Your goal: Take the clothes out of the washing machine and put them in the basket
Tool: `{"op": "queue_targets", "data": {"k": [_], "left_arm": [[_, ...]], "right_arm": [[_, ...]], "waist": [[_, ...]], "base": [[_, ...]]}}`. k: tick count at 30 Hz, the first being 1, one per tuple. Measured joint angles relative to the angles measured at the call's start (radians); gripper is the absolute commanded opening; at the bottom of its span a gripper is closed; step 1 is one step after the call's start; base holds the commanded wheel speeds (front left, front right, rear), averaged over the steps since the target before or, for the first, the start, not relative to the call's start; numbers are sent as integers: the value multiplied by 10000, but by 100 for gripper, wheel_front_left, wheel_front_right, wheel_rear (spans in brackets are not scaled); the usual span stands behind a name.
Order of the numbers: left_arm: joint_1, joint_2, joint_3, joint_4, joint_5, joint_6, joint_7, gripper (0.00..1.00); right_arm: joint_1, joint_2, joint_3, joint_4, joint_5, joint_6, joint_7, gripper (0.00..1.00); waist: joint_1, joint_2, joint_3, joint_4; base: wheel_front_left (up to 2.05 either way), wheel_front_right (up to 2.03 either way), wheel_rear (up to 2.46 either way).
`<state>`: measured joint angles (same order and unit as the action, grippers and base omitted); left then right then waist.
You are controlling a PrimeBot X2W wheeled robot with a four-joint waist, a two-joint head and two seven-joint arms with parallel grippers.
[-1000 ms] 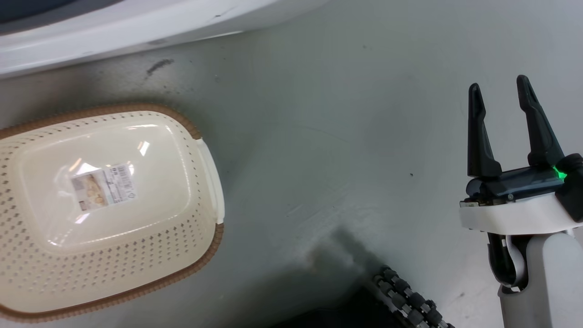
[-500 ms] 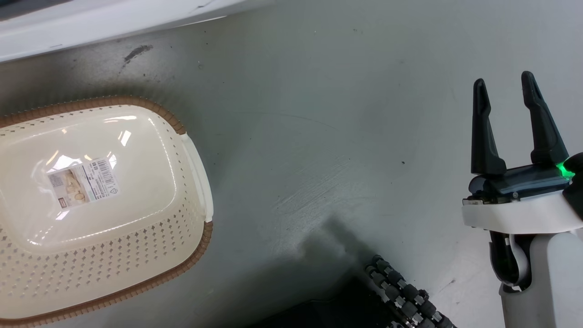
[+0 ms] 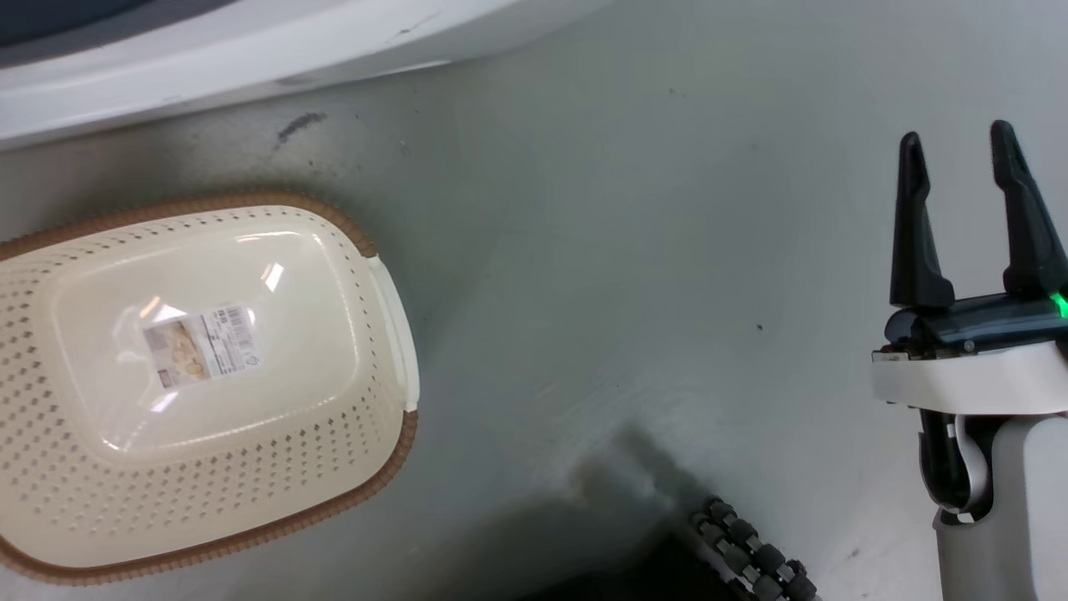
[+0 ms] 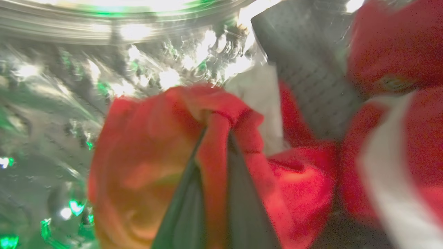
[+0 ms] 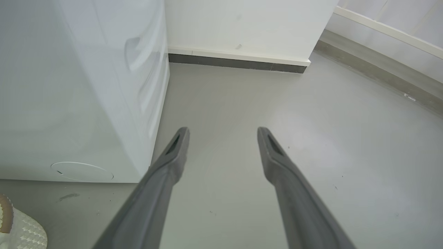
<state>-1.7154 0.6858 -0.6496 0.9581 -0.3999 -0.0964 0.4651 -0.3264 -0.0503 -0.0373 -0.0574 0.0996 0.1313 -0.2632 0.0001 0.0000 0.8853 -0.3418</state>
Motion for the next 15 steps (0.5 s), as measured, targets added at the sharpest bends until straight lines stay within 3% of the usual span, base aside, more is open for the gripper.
{"op": "queue_targets", "data": {"k": [15], "left_arm": [[2817, -1511, 360, 903, -857, 303, -4838, 0]], "right_arm": [[324, 2, -662, 320, -876, -2, 0, 100]], "waist": [[-2, 0, -2569, 913]], "base": [[0, 0, 0]]}}
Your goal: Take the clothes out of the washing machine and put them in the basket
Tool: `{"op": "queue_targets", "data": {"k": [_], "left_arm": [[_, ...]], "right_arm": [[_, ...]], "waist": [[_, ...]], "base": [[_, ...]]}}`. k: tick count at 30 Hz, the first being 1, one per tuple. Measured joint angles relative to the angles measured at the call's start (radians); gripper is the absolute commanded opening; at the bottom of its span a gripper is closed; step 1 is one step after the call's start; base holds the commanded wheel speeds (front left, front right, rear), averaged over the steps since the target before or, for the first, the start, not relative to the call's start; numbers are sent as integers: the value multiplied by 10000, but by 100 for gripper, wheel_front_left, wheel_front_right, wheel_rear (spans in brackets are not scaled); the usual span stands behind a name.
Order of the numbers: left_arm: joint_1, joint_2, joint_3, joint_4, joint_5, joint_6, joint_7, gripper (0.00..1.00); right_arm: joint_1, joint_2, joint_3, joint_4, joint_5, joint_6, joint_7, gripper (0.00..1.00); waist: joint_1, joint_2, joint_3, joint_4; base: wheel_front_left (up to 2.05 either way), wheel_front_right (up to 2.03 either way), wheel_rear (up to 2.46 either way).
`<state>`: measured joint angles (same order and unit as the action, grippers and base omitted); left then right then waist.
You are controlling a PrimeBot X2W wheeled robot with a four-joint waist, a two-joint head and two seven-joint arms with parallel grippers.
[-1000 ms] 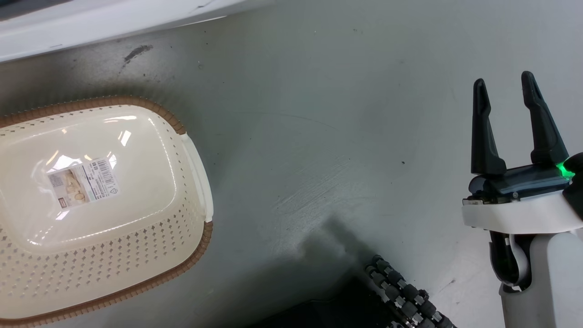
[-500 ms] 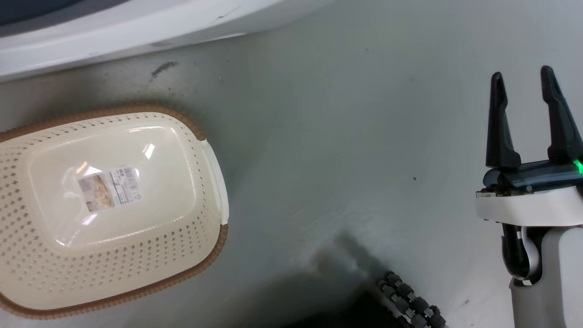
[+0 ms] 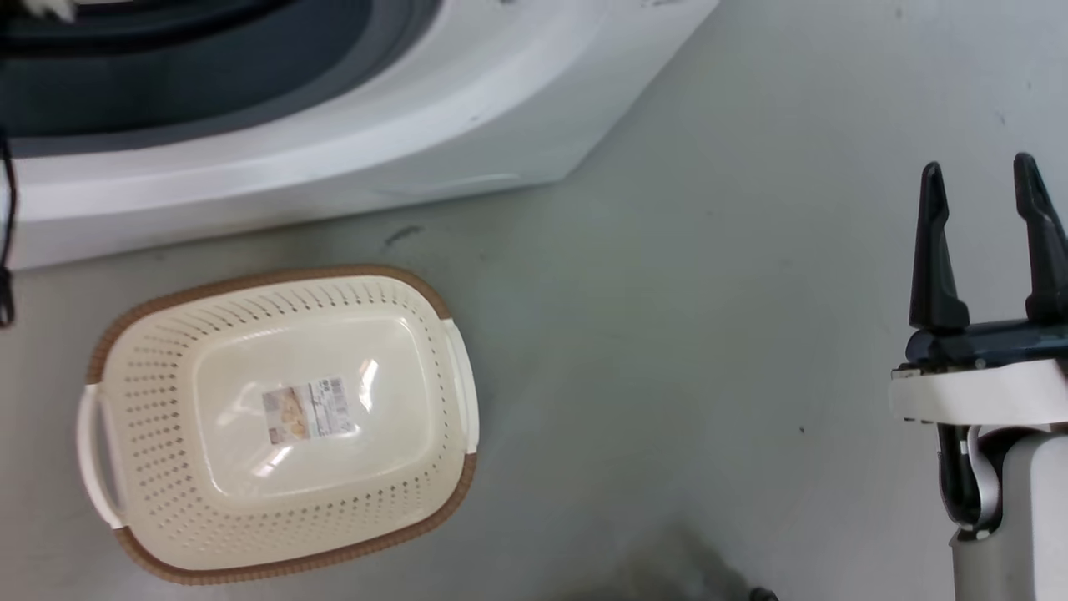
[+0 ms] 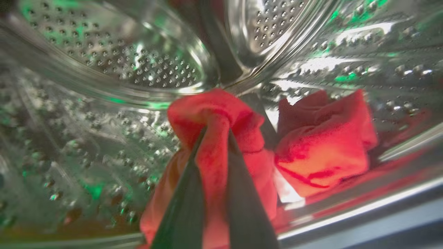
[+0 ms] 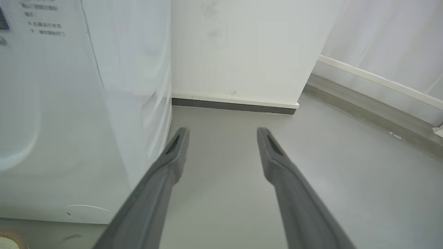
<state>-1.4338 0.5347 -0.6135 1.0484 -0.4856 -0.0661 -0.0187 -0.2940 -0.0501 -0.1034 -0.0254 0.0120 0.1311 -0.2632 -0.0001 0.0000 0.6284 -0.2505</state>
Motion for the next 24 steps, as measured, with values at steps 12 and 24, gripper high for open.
{"op": "queue_targets", "data": {"k": [12, 24], "left_arm": [[2629, -1009, 288, -46, -560, 100, -2353, 0], [6449, -1037, 1852, -4560, 92, 1124, -2428, 0]], "right_arm": [[893, 0, -75, 247, -489, 2, 0, 100], [1807, -4, -151, 441, -729, 0, 0, 100]], "waist": [[-2, 0, -2240, 640], [-2, 1, -4011, 1241]], "base": [[0, 0, 0], [0, 0, 0]]}}
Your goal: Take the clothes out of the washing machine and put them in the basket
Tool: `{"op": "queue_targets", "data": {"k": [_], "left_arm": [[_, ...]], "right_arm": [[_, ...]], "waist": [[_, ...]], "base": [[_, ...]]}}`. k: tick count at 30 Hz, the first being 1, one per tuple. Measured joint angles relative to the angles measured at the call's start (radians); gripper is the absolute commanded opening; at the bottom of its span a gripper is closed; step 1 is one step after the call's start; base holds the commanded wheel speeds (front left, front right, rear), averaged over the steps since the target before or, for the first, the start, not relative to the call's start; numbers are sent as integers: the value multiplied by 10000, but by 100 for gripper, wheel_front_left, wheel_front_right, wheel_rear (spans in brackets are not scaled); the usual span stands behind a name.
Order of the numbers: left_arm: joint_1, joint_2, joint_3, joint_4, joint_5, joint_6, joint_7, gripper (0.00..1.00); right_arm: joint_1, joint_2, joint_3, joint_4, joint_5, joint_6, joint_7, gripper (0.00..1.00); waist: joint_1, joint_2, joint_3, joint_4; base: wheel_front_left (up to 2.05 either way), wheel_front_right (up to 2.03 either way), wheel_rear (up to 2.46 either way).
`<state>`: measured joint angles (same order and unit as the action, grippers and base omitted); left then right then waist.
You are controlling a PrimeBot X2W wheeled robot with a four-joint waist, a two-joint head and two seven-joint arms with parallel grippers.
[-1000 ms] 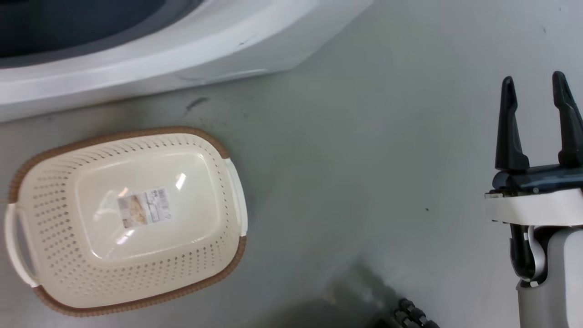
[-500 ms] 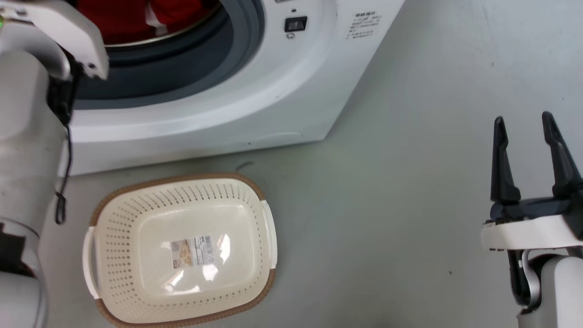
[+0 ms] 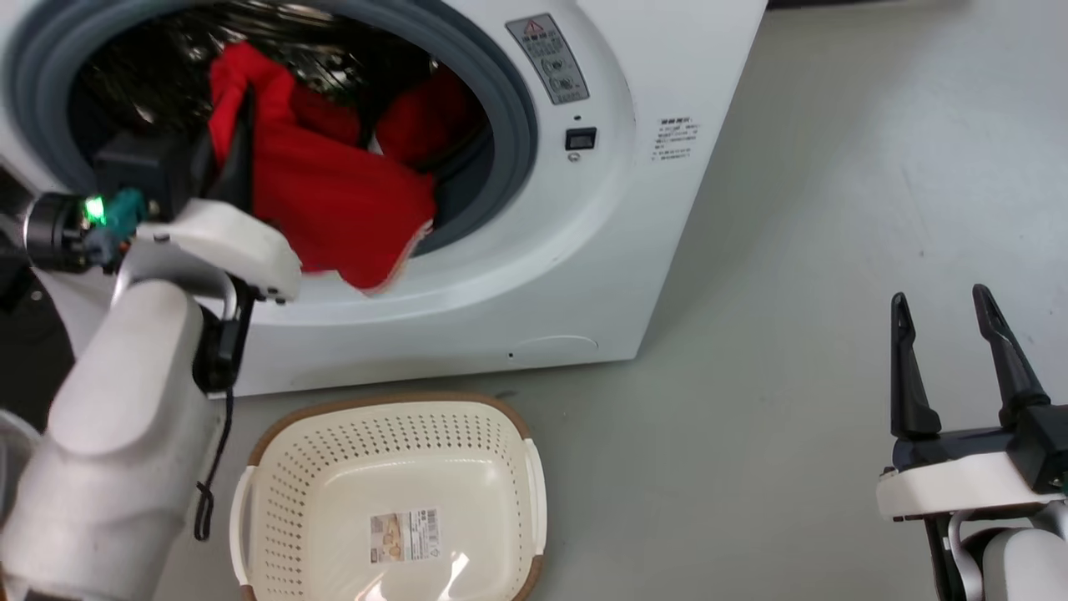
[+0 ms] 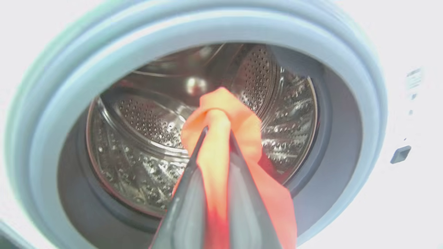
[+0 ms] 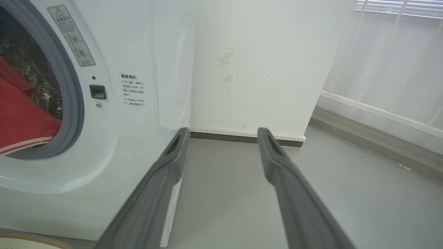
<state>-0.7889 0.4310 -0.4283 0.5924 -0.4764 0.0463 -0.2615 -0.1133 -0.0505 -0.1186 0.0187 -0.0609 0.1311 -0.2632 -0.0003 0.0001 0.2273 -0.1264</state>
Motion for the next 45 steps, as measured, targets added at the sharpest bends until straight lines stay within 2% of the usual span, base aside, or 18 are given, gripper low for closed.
{"op": "queue_targets", "data": {"k": [4, 11, 15, 19, 22, 30, 38, 45], "left_arm": [[1312, -6, 462, -1453, 245, 198, -2, 0], [3147, 104, 357, -3382, 420, 341, 13, 0], [4050, 343, 242, -4489, 276, 510, 502, 0], [4864, 479, 125, -5231, 67, 631, 986, 0], [5287, 481, -54, -5248, -42, 639, 1179, 0], [5077, -230, -844, -2786, -23, 61, 947, 0], [3380, -1110, -1085, 347, 104, -629, 267, 0], [1499, -1515, -871, 2736, 326, -899, 29, 0]], "right_arm": [[188, 2, 4, 36, -56, 0, 0, 100], [540, 0, -159, 75, -92, 2, 0, 100], [555, 2, -194, 63, -82, 0, 0, 100], [573, 2, -215, 52, -107, 0, 0, 100], [567, 2, -203, 27, -188, 2, 0, 100], [196, 4, -268, -169, -460, 2, 0, 100], [-169, 0, -453, -485, -637, 0, 0, 100], [-500, 0, -658, -742, -556, 2, 0, 100]], "waist": [[0, 0, -433, 224], [0, 0, -949, 717], [1, 0, -1017, 1016], [1, 0, -907, 1221], [2, 0, -693, 1307], [3, 0, 360, 1422], [5, -1, 1784, 1318], [6, 0, 3220, 1168]], "base": [[0, 0, 0], [0, 0, 0], [0, 0, 0], [0, 0, 0], [0, 0, 0], [0, 0, 0], [0, 0, 0], [0, 0, 0]]}}
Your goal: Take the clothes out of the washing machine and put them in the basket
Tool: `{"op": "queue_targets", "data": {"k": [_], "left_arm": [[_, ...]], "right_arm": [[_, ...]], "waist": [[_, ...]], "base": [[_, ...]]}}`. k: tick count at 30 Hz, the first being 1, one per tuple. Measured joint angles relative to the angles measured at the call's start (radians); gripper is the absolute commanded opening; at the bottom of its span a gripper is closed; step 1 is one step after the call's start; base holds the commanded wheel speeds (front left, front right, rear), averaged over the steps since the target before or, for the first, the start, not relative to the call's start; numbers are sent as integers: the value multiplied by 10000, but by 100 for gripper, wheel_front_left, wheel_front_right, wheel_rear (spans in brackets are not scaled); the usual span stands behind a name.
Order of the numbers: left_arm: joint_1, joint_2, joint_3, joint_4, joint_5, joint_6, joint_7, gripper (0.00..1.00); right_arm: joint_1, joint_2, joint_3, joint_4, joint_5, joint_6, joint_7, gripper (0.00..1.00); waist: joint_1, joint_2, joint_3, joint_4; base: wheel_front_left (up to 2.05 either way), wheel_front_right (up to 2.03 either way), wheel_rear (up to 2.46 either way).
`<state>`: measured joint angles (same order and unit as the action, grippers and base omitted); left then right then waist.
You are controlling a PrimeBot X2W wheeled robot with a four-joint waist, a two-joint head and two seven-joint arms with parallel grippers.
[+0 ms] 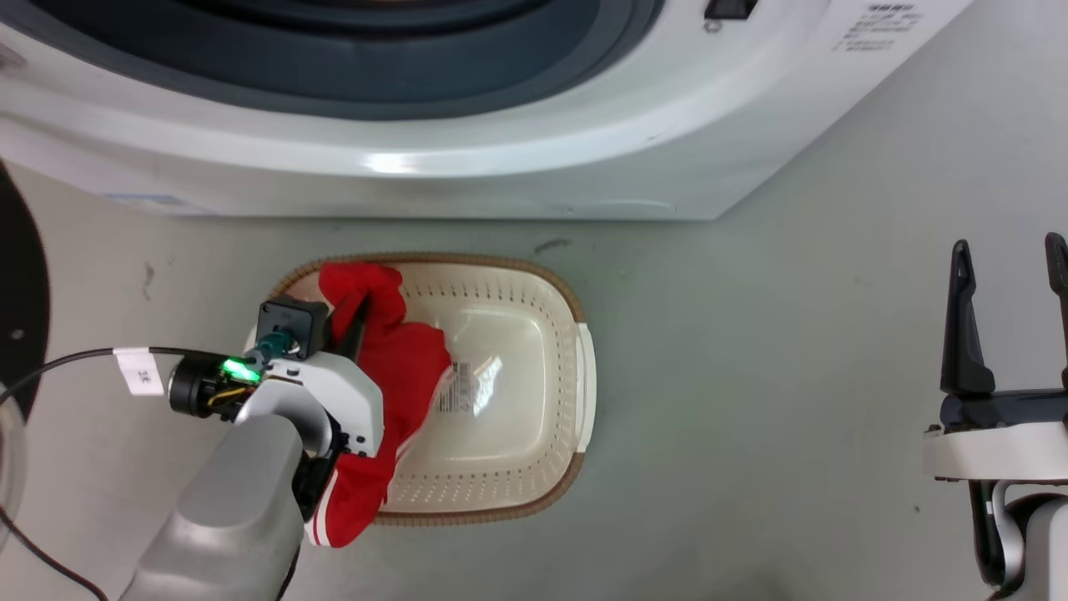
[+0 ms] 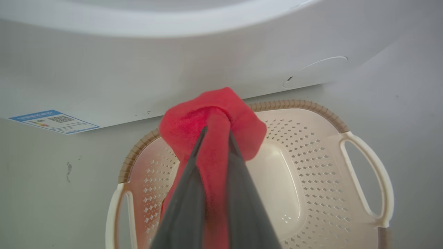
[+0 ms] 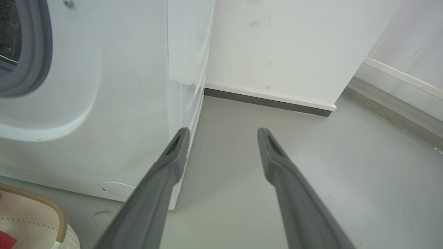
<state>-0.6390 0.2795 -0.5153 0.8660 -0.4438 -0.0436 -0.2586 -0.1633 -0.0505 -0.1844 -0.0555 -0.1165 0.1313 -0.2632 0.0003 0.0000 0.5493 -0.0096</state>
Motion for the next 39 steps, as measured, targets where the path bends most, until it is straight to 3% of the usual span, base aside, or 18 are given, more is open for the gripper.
{"op": "queue_targets", "data": {"k": [6, 15, 27, 28, 29, 30, 39], "left_arm": [[-1012, -86, 171, 1774, 67, -59, -15, 0], [-2116, -403, 399, 2648, 167, -341, -44, 0], [-2414, -552, 314, 4015, -81, -644, 58, 0], [-2413, -616, 322, 4034, -117, -686, 63, 9], [-2411, -660, 313, 4052, -171, -709, 84, 45], [-2408, -675, 288, 4061, -171, -713, 77, 100], [-1948, -616, 61, 3603, 128, -686, -17, 100]], "right_arm": [[-206, 0, -69, -61, 48, 0, 0, 100], [-476, 0, -230, -270, 198, 0, 0, 100], [-610, 2, -102, -299, 368, 0, 0, 100], [-607, 0, -113, -288, 368, 0, 0, 100], [-606, 0, -113, -265, 368, 0, 0, 100], [-606, 0, -115, -232, 368, 0, 0, 100], [-627, 0, 46, 86, 382, 0, 0, 100]], "waist": [[0, 0, 1107, -154], [-1, 0, 2718, -368], [-1, 0, 3408, -610], [-1, 0, 3387, -600], [-1, 0, 3358, -591], [-1, 0, 3320, -582], [-2, 0, 2408, -508]], "base": [[0, 0, 0], [0, 0, 0], [0, 0, 0], [0, 0, 0], [0, 0, 0], [0, 0, 0], [0, 0, 0]]}}
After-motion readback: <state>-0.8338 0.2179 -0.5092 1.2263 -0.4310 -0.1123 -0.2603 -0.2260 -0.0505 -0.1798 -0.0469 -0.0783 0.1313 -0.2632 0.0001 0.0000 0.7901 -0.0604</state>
